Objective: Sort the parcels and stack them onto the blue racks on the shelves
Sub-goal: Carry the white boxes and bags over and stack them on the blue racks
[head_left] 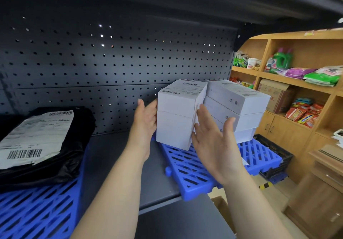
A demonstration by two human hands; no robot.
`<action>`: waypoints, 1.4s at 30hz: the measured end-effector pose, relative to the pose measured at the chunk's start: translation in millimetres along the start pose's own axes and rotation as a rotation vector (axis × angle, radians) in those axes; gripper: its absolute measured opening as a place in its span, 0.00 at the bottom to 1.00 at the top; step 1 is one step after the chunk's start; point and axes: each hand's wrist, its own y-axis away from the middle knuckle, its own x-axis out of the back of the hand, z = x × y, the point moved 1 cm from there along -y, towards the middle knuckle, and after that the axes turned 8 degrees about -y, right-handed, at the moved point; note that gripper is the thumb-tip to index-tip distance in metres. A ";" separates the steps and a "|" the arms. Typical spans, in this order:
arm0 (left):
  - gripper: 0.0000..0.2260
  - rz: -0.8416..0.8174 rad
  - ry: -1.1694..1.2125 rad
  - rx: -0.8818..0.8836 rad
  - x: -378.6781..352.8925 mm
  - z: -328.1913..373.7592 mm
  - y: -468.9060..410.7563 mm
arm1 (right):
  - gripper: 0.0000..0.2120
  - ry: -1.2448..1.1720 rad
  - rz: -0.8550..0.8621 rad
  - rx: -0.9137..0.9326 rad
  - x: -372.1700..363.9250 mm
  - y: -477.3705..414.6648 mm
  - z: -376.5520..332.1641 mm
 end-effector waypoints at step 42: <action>0.19 0.180 -0.140 0.097 -70.0 -0.6 36.2 | 0.37 0.072 -0.350 -0.161 75.5 -14.7 -33.5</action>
